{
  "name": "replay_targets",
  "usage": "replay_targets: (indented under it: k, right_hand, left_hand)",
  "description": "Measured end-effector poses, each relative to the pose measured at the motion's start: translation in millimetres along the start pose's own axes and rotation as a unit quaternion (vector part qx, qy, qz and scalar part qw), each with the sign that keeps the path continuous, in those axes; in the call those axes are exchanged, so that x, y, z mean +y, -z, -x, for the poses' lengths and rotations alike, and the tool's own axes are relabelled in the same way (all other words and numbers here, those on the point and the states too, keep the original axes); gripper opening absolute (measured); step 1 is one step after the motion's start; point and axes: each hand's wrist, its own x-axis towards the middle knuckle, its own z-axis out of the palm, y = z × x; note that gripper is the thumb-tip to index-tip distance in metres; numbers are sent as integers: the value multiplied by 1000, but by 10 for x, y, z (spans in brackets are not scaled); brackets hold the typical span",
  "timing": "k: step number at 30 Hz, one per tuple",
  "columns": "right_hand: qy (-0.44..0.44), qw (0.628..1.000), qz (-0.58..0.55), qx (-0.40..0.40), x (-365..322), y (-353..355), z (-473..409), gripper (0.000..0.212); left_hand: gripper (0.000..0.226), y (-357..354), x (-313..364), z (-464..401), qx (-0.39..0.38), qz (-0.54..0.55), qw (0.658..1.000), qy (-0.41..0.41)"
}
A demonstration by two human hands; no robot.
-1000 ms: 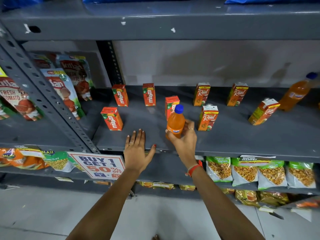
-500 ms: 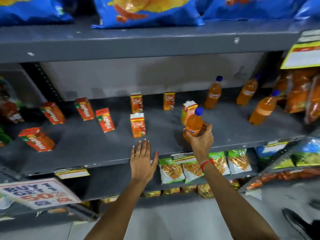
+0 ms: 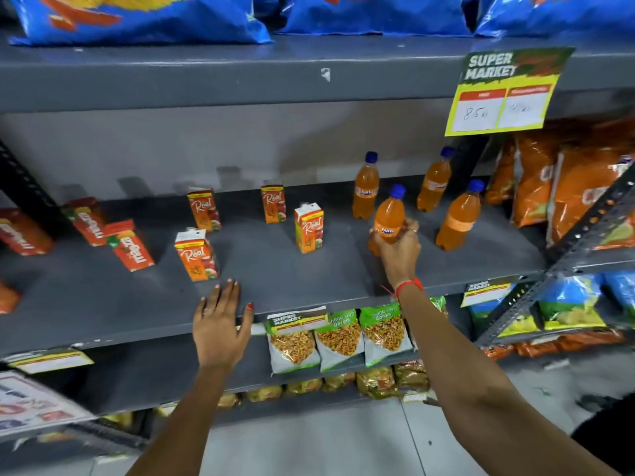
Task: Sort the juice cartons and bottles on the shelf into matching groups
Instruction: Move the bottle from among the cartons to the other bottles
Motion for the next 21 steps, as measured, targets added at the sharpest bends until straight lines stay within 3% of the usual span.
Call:
replay_targets:
  k: [16,19,21]
  right_hand:
    - [7,994,-46,-103,82,1,-93,70]
    - [0,998,-55,-10,53,-43,60,90]
    - [48,993,-84,75,36,-108,272,84]
  left_hand:
    - [55,-15,15,8,12,6,1000,11]
    - [55,-9,10,12,11,7,1000,12]
    - [55,-6,5,12,9,5,1000,12]
